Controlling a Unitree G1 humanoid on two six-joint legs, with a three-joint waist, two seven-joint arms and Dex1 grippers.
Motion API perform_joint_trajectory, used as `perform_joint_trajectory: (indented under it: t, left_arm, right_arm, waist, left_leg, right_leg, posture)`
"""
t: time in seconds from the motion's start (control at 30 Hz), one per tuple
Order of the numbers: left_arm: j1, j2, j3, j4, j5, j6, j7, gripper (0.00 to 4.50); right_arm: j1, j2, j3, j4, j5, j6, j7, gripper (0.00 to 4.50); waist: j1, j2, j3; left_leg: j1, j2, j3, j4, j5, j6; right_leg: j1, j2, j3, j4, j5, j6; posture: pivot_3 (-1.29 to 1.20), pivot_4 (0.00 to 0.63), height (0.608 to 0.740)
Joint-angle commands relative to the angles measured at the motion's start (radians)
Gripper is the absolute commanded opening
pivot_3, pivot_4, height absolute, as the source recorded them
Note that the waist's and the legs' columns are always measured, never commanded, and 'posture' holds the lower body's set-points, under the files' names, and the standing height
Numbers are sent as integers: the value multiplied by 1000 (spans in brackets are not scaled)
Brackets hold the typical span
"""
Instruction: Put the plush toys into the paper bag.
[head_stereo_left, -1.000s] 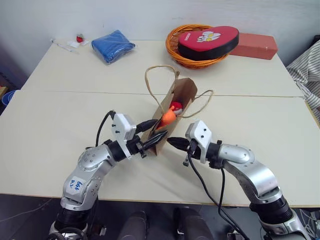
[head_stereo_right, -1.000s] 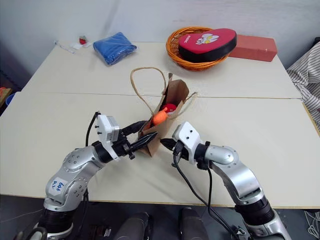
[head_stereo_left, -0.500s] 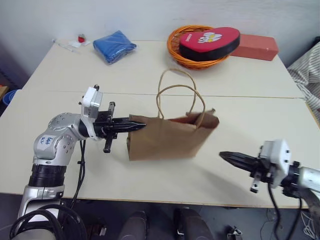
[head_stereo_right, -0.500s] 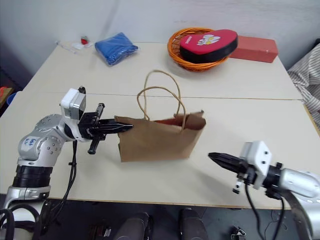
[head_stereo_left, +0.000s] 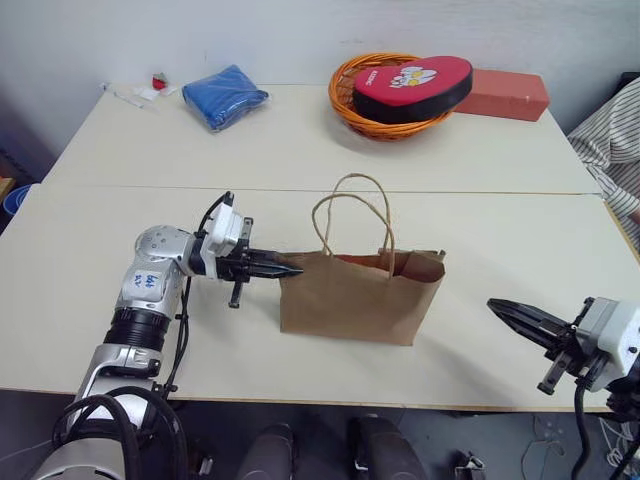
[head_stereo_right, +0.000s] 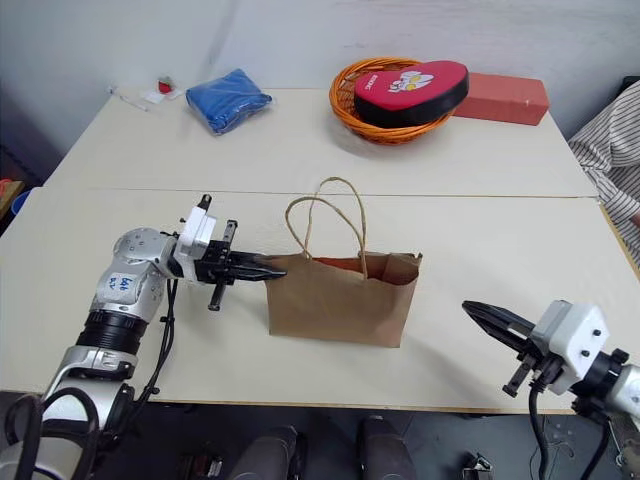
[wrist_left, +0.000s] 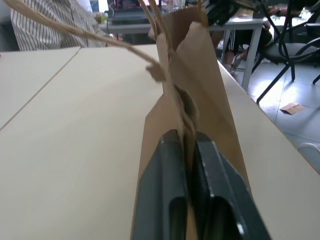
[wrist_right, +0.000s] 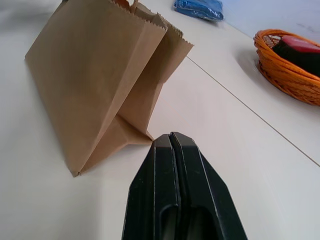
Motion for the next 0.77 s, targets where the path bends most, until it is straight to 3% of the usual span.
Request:
perform_joint_trajectory:
  t: [0.03,0.1,0.17,0.37,0.57,0.77]
  left_arm:
    - [32,39,31,-89,-22,51,9,1426]
    - [60,70,55,-129,-28,82,33,2047]
    - [81,102,80,-153,-29,106,54,2657]
    - [200,248,198,-231,-60,195,87,4458]
    - [369,351,320,-271,-10,92,137,4500]
    - [487,385,394,-293,-16,42,163,4500]
  right_arm:
    - [-25,-11,-2,28,7,-37,0,0]
    - [-52,-24,-9,55,36,-24,9,0]
    - [-67,-44,-22,67,73,9,20,381]
    - [-59,-120,-65,142,70,-81,156,2282]
    - [-55,-195,-85,164,62,-147,265,4361]
    - [-90,-234,-77,210,54,-167,286,4478]
  waist:
    - [2,0,0]
    - [2,0,0]
    - [3,0,0]
    - [3,0,0]
    - [4,1,0]
    - [8,0,0]
  left_leg:
    - [0,0,0,0,0,0]
    - [0,0,0,0,0,0]
    - [0,0,0,0,0,0]
    - [0,0,-1,-1,0,0]
    - [0,1,-1,-1,0,1]
    - [0,1,-1,-1,-1,1]
  right_leg:
    - [0,0,0,0,0,0]
    - [0,0,0,0,0,0]
    - [0,0,0,0,0,0]
    - [0,0,0,-1,0,0]
    - [1,-1,0,-2,0,0]
    - [1,-1,0,-2,0,0]
  posture:
    - [0,150,740]
    - [0,150,740]
    - [0,150,740]
    - [0,150,740]
    - [0,150,740]
    - [0,150,740]
